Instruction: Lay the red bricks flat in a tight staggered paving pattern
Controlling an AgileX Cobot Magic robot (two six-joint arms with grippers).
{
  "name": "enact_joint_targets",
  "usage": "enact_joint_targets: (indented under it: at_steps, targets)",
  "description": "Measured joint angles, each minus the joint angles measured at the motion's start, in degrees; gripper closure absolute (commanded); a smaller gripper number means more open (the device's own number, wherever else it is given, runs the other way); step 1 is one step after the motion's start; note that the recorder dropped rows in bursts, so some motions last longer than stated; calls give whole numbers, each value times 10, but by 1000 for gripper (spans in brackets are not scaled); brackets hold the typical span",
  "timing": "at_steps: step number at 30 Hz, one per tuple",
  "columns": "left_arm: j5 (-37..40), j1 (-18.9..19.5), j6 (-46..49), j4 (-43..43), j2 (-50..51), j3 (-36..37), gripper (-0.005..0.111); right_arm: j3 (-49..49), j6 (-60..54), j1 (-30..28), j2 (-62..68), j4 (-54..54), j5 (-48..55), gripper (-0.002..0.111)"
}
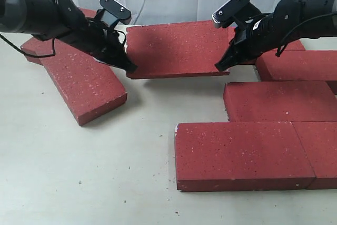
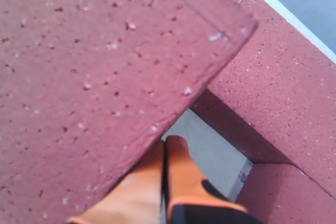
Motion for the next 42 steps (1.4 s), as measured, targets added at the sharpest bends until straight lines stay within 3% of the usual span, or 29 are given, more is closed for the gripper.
enact_joint_targets:
  at_steps: [8,28,34,42]
  targets:
    - [-7,0,1,2,6,0,107,-6,0,0,17,-2,13,109]
    - [139,6,-72,104,-17,-1,107,-22,0,16,47,-2,14,109]
    - [106,11,-74,105,-7,-1,107,-22,0,19,47,-11,13,109]
    - [92,11,-75,101,-4,-1,89,-22,0,19,47,-17,34,109]
